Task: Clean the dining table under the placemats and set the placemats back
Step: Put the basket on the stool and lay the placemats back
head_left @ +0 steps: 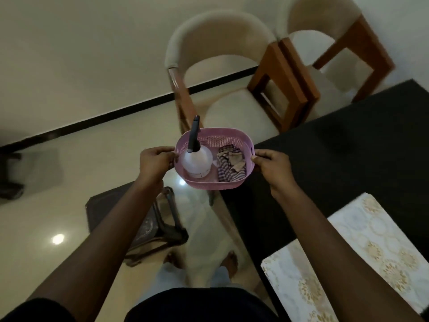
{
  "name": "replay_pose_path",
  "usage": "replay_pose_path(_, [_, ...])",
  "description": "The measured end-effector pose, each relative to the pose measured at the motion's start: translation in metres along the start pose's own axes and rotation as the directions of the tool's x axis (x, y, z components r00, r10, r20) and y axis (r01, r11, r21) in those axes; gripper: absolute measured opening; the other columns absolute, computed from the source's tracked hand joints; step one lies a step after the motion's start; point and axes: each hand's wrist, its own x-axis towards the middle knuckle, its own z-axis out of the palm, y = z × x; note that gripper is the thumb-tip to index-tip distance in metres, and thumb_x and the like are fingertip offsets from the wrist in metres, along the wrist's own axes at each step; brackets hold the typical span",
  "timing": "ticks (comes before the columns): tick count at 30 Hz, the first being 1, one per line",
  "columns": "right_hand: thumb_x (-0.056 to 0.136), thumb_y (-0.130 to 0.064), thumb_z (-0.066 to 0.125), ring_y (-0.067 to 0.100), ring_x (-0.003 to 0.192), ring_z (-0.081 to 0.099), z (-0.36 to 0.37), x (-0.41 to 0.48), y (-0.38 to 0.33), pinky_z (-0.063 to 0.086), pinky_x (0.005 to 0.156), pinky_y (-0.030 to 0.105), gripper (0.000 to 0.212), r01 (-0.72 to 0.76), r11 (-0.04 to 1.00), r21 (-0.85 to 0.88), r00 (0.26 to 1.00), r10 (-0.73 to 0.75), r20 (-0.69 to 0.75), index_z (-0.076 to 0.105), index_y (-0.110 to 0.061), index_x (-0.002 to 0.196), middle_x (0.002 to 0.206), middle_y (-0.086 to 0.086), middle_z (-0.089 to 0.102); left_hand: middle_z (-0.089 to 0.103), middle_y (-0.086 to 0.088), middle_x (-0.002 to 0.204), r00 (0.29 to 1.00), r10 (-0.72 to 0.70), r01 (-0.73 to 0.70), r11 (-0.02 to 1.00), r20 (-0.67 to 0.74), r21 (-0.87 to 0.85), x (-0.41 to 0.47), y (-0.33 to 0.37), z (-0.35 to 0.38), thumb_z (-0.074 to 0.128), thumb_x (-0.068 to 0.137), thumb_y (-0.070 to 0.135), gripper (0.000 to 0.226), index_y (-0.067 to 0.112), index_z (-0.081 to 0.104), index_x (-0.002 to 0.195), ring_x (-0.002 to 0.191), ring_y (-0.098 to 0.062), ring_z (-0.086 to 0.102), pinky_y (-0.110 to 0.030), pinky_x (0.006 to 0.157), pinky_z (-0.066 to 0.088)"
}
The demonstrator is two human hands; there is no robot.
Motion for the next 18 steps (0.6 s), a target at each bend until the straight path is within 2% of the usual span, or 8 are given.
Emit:
replay_pose_path(4, [0.097, -0.01, 0.068, 0.011, 0.093, 0.077, 0.089, -0.002, -0.01, 0.063, 0.086, 0.033, 0.021, 0.018, 0.998, -0.059, 0.99, -0.009, 0.144, 0.077, -0.014, 0.116, 0.103, 0.0, 0.079, 0.079, -0.021, 0.101, 0.993, -0.024, 0.017, 0.998, -0.118, -0.064, 0.013, -0.02, -0.094, 0.064, 0.092, -0.008, 0.022, 0.005, 0.08, 0.1, 0.099, -0.038, 0.076, -0.046, 0.091, 0.064])
replay_pose_path(8, [0.097, -0.011, 0.069, 0.015, 0.095, 0.077, 0.178, -0.01, -0.009, 0.064, 0.088, 0.038, 0.021, 0.017, 0.991, -0.131, 0.972, 0.014, 0.236, 0.076, -0.015, 0.117, 0.105, 0.0, 0.078, 0.079, -0.02, 0.1, 0.969, -0.084, 0.059, 0.992, -0.232, -0.113, 0.023, -0.042, -0.178, 0.066, 0.091, -0.008, 0.02, 0.001, 0.08, 0.104, 0.095, -0.034, 0.077, -0.042, 0.087, 0.065])
replay_pose_path(14, [0.098, -0.006, 0.067, 0.018, 0.095, 0.077, 0.309, -0.015, 0.024, 0.063, 0.08, 0.026, 0.018, 0.012, 0.969, -0.246, 0.942, 0.071, 0.327, 0.077, -0.008, 0.113, 0.103, 0.005, 0.079, 0.078, -0.013, 0.103, 0.928, -0.194, 0.159, 0.978, -0.319, -0.132, 0.039, -0.092, -0.288, 0.069, 0.096, 0.0, 0.015, 0.005, 0.079, 0.106, 0.095, -0.027, 0.077, -0.039, 0.086, 0.065])
replay_pose_path(16, [0.096, -0.005, 0.068, 0.022, 0.095, 0.077, 0.346, -0.01, 0.047, 0.063, 0.079, 0.028, 0.016, -0.004, 0.957, -0.291, 0.934, 0.108, 0.341, 0.078, -0.009, 0.107, 0.099, 0.005, 0.079, 0.078, -0.013, 0.103, 0.909, -0.247, 0.213, 0.968, -0.335, -0.137, 0.048, -0.115, -0.316, 0.07, 0.096, 0.001, 0.014, 0.006, 0.079, 0.105, 0.095, -0.027, 0.077, -0.04, 0.087, 0.065])
replay_pose_path(18, [0.094, -0.005, 0.069, 0.024, 0.094, 0.077, 0.381, -0.006, 0.072, 0.064, 0.082, 0.036, 0.017, -0.014, 0.937, -0.35, 0.925, 0.145, 0.351, 0.08, -0.017, 0.096, 0.094, 0.003, 0.08, 0.078, -0.015, 0.102, 0.887, -0.314, 0.273, 0.948, -0.339, -0.164, 0.059, -0.14, -0.341, 0.071, 0.094, -0.001, 0.015, 0.004, 0.079, 0.106, 0.096, -0.029, 0.077, -0.042, 0.088, 0.065])
